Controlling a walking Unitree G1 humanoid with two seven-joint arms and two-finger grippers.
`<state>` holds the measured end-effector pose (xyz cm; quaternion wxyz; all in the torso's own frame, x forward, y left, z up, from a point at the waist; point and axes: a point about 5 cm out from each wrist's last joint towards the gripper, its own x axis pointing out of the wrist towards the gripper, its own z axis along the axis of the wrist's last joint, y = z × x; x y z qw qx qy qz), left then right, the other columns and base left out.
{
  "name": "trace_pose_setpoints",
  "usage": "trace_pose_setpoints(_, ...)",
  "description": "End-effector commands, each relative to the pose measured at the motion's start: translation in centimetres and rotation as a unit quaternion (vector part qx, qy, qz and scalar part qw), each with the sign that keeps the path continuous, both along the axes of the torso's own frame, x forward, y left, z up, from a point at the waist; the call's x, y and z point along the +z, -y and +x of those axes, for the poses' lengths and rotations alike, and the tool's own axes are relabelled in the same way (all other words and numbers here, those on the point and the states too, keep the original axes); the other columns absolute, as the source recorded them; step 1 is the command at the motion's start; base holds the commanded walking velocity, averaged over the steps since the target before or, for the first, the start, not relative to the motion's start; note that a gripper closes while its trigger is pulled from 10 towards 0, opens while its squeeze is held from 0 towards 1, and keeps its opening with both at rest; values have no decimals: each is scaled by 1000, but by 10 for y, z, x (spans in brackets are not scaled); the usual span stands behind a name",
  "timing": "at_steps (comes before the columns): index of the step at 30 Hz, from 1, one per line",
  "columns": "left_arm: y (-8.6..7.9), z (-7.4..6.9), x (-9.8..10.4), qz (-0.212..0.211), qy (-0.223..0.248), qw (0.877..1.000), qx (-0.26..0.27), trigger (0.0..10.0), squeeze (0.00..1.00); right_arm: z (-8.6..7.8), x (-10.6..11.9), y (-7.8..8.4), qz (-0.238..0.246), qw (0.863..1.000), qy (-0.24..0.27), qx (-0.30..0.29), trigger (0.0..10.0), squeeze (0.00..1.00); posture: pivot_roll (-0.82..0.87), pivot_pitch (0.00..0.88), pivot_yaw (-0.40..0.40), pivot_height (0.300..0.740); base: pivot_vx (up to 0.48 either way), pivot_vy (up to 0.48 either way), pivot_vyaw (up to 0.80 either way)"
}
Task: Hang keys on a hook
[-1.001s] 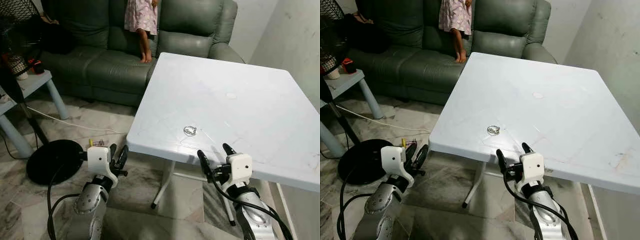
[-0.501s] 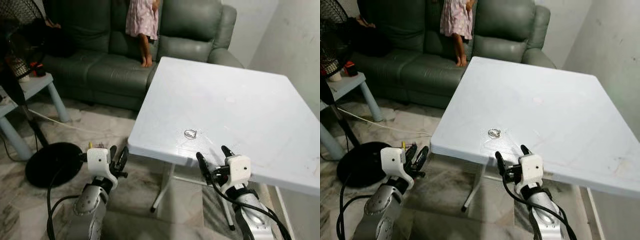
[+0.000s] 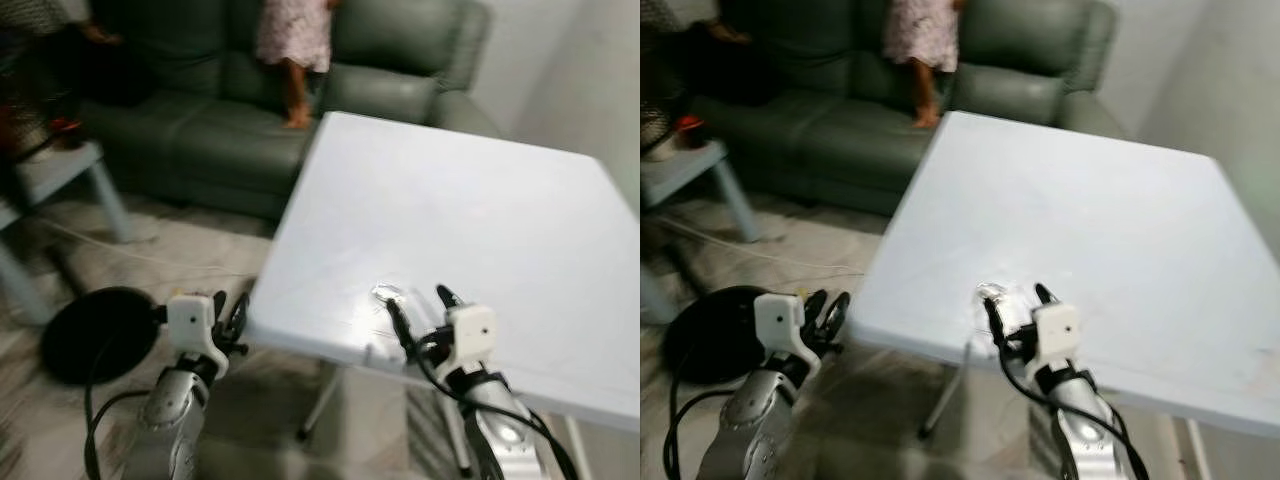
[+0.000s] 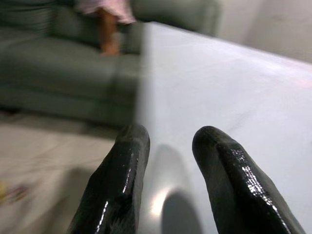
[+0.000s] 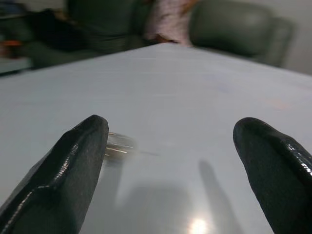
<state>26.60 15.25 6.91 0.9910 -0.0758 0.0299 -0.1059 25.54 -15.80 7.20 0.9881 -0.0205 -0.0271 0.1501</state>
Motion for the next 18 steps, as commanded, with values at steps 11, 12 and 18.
trace_pose_setpoints(11, 15, 1, 5, -1, 20, 1000, -5, 10000, 0, -3, -4, 8, -16, 1000, -20, 13, 10000, 0, 121, 0, -100, 740, 29, 0, 0)
trace_pose_setpoints(12, 15, 1, 5, 0, 21, 1000, -5, 10000, 0, -3, -4, 7, -19, 999, -24, 24, 10000, 0, 120, 0, -101, 740, 0, 0, 0)
trace_pose_setpoints(18, 19, 0, 5, -2, 25, 1000, -11, 10000, 0, -2, -4, 6, -45, 997, -27, 62, 10000, 0, 117, 0, -102, 740, 0, 0, 0)
